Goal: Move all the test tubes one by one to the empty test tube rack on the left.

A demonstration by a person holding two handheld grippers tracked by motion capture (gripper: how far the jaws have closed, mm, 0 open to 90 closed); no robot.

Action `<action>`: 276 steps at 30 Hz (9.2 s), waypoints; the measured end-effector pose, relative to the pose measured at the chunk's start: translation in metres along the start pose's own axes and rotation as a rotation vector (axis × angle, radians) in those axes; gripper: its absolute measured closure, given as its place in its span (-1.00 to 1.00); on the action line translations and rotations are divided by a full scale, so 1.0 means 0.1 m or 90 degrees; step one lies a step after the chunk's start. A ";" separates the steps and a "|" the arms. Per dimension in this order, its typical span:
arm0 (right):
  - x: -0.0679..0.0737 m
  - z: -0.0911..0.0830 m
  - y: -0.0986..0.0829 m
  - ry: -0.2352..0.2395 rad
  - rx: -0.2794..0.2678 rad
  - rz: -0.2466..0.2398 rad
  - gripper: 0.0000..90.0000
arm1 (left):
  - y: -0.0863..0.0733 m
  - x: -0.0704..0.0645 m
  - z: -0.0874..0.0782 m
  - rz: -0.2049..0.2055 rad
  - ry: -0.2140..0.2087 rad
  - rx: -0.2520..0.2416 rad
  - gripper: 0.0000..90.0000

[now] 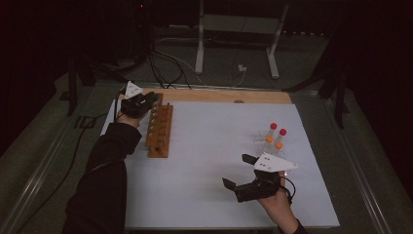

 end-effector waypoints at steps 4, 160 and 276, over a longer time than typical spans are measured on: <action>0.01 -0.01 0.00 0.010 -0.005 0.001 -1.00 | -0.08 -0.01 0.03 -0.004 0.003 0.008 0.73; -0.53 -0.24 0.10 -0.151 0.056 -0.034 0.67 | -0.31 -1.75 -1.31 0.052 -0.426 0.002 -0.95; -0.06 0.03 0.09 0.002 -0.007 -0.014 -1.00 | 0.56 -1.45 -0.86 0.137 -0.343 -0.044 0.60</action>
Point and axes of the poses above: each handheld gripper's, and its own axes: z roughly forward along the jaws, y roughly out of its top, x roughly to its left, the point moved 5 cm from there along z, roughly forward along the jaws, and after that the axes turned 6 degrees about z, right-handed, at the moved point
